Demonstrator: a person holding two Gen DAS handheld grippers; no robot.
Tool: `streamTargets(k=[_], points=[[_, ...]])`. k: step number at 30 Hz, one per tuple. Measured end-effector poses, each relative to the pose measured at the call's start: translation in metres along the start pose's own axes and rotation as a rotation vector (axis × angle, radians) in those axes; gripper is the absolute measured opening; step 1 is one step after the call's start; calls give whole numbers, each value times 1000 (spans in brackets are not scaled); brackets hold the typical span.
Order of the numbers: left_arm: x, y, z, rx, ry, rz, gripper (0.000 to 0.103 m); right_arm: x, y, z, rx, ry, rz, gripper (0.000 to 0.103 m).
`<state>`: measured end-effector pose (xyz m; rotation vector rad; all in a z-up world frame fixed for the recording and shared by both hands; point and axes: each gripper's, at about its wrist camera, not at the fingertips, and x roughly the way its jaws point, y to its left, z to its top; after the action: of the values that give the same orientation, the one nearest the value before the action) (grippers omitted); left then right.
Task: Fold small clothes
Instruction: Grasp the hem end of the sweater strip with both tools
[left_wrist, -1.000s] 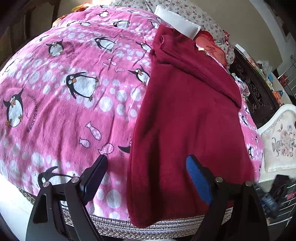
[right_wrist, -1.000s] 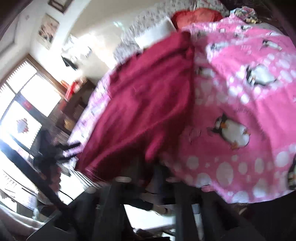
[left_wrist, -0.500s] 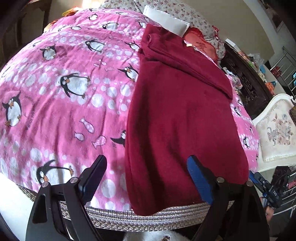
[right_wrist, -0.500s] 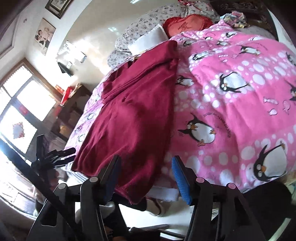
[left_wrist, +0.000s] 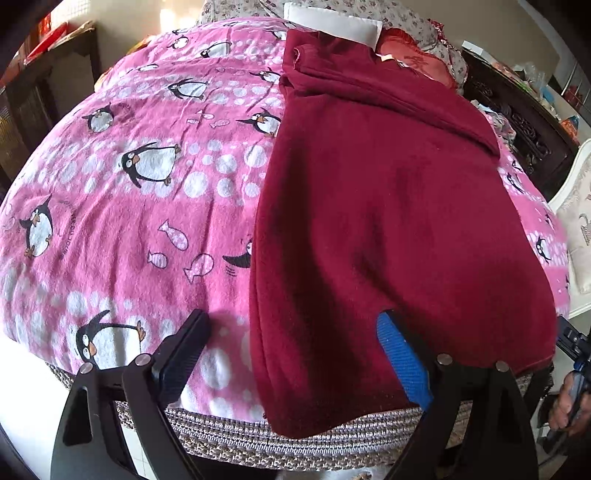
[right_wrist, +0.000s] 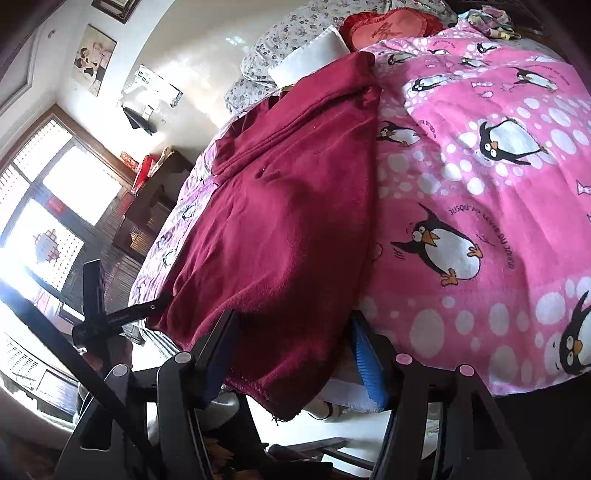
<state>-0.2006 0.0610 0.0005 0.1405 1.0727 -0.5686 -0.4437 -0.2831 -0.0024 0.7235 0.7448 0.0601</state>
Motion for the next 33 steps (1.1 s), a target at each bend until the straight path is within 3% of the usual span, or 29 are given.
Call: streamTargets(k=[14, 18, 21, 24, 27, 30, 32, 33], points=[[0, 0, -2, 0, -5, 8, 93, 2, 4, -6, -4, 42, 10, 70], [0, -1, -2, 4, 1, 7, 93, 2, 9, -6, -49, 34, -7, 37], [0, -2, -2, 12, 6, 8, 92, -4, 15, -4, -84, 11, -8, 18], [-3, -4, -3, 32, 2, 10, 83, -9, 14, 0, -77, -5, 24, 13], [-6, -6, -5, 54, -8, 24, 67, -8, 16, 2, -85, -9, 26, 11], [-8, -5, -5, 56, -10, 20, 45, -9, 17, 5, -82, -22, 46, 11], [-11, -5, -4, 55, -8, 4, 21, -11, 19, 7, -84, -31, 58, 11], [-13, -5, -2, 53, -5, -8, 15, -13, 20, 9, -79, -36, 73, 10]])
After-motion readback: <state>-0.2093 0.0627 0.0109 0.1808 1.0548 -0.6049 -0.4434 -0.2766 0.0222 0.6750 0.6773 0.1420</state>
